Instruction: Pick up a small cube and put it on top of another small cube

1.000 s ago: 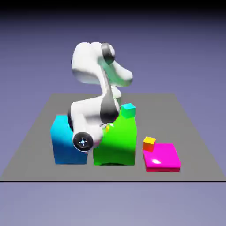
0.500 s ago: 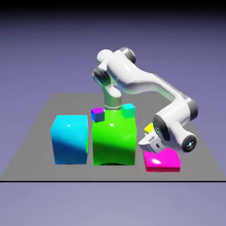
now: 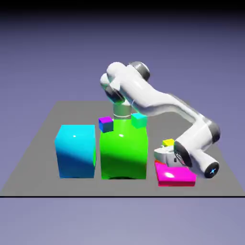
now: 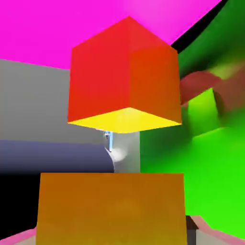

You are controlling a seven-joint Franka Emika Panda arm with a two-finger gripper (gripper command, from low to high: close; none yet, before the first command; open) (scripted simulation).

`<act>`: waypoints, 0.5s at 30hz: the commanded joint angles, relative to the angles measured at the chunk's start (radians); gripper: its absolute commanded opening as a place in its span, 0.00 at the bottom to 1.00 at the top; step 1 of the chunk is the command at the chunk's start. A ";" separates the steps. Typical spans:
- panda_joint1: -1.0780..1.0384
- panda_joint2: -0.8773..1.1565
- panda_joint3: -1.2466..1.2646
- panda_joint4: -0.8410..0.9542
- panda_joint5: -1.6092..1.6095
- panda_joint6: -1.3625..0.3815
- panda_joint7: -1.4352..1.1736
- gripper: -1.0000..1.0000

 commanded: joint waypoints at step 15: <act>0.022 0.014 -0.003 0.060 0.000 -0.037 -0.002 1.00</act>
